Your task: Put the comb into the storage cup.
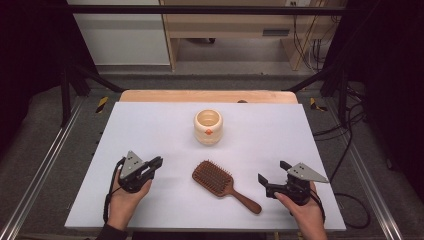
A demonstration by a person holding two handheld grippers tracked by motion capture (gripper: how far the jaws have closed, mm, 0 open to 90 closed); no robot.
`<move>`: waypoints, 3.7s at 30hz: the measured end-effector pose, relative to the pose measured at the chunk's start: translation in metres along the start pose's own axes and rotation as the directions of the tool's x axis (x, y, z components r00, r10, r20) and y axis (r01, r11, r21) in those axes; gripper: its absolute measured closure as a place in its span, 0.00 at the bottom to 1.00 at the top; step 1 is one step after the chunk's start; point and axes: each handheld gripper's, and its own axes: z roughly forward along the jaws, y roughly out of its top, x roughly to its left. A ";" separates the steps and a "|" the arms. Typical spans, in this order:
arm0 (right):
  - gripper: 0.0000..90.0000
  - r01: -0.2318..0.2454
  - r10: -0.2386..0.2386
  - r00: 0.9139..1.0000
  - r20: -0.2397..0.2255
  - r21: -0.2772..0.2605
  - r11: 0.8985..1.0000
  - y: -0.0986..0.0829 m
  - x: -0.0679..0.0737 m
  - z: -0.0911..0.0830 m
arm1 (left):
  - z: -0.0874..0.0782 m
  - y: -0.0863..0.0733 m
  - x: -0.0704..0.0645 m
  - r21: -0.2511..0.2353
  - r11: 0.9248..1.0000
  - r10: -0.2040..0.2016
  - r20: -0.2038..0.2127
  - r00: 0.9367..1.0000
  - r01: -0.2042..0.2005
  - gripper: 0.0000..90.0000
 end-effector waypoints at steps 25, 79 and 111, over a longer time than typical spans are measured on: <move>0.09 0.082 -0.056 0.991 -0.125 0.219 0.972 0.015 0.030 0.008 | -0.066 -0.032 0.034 -0.189 0.969 -0.185 -0.137 0.973 0.157 0.04; 0.11 0.273 -0.146 0.952 -0.268 0.536 0.799 0.024 0.073 0.050 | -0.064 -0.036 0.037 -0.171 0.972 -0.185 -0.119 0.975 0.164 0.03; 0.61 0.314 -0.148 0.941 -0.305 0.619 0.719 0.020 0.084 0.071 | -0.062 -0.035 0.035 -0.162 0.974 -0.175 -0.106 0.979 0.156 0.03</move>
